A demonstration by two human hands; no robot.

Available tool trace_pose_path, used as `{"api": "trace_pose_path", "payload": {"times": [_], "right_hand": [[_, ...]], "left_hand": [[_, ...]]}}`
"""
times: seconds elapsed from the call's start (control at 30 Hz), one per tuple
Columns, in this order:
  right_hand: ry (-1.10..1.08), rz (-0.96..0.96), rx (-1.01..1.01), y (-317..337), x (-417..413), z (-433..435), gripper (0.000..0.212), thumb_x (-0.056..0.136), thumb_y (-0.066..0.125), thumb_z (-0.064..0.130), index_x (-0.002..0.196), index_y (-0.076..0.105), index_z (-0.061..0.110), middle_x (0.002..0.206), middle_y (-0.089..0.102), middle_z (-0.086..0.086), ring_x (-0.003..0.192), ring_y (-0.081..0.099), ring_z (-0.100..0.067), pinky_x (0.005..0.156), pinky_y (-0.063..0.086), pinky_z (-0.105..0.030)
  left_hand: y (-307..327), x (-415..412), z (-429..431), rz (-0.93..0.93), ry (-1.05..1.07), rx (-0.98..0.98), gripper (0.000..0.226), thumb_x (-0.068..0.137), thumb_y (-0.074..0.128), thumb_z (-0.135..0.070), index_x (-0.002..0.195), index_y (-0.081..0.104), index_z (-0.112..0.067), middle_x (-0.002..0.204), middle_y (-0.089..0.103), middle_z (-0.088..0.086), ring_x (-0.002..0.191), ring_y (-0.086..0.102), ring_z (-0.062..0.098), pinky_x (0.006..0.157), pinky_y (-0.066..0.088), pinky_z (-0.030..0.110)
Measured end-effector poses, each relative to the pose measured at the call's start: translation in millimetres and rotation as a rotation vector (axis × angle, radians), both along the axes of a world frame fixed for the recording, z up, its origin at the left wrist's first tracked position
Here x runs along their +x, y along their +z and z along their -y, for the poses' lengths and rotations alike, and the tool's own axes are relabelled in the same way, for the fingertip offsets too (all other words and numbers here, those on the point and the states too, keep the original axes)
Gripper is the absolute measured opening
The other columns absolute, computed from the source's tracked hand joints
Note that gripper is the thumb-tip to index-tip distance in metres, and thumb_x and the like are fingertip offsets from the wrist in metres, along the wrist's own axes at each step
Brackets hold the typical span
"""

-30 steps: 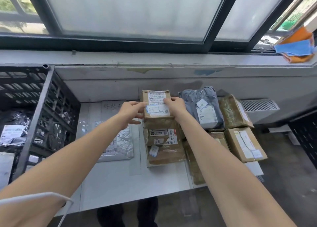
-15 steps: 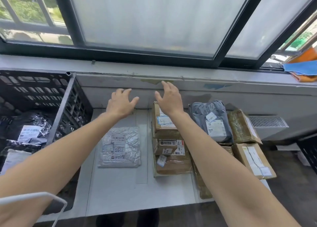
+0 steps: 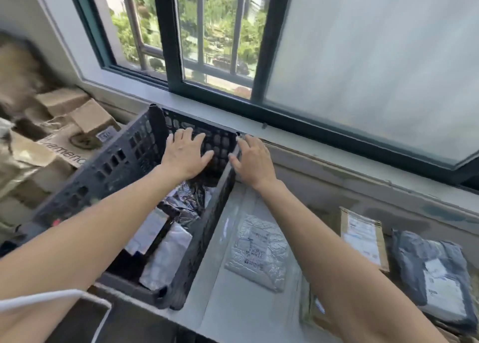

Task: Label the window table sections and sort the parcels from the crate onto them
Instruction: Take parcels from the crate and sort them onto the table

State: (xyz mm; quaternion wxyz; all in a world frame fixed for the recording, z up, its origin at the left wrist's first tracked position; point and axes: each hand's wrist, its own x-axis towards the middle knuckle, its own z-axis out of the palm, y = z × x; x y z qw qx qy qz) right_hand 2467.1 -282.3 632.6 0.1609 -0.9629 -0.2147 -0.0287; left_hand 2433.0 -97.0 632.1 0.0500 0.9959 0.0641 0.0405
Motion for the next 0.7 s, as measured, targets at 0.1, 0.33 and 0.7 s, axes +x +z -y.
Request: {"api": "trace_pose_path", "payload": {"times": [0.1,0.33,0.7], "right_hand": [[0.084,0.001,-0.02,-9,-2,-63,0.059,0.1,0.046,0.043,0.151,0.038,0.015,0.155,0.037,-0.013,0.147,0.024,-0.031,0.121,0.021,-0.043],[0.239,-0.148,-0.175,-52,-20,-163,0.056,0.098,0.051,0.041,0.145,0.044,0.01,0.141,0.049,-0.015,0.136,0.037,-0.033,0.11,0.035,-0.042],[0.207,-0.606,-0.275,-113,-47,-198,0.018,0.087,0.059,0.013,0.105,0.056,0.008,0.112,0.063,-0.013,0.094,0.058,-0.03,0.071,0.043,-0.032]], "left_hand": [[-10,-18,-61,-0.052,0.116,0.007,0.064,0.096,0.041,-0.055,0.148,0.038,-0.017,0.148,0.038,0.016,0.137,0.032,0.035,0.114,0.026,0.047],[-58,-58,-140,-0.354,0.216,-0.193,0.059,0.093,0.054,-0.049,0.142,0.045,-0.017,0.136,0.053,0.012,0.124,0.051,0.032,0.098,0.046,0.042],[-131,-76,-154,-0.665,0.226,-0.457,0.031,0.071,0.084,-0.026,0.094,0.068,-0.012,0.095,0.067,0.006,0.086,0.061,0.023,0.07,0.049,0.031]]}}
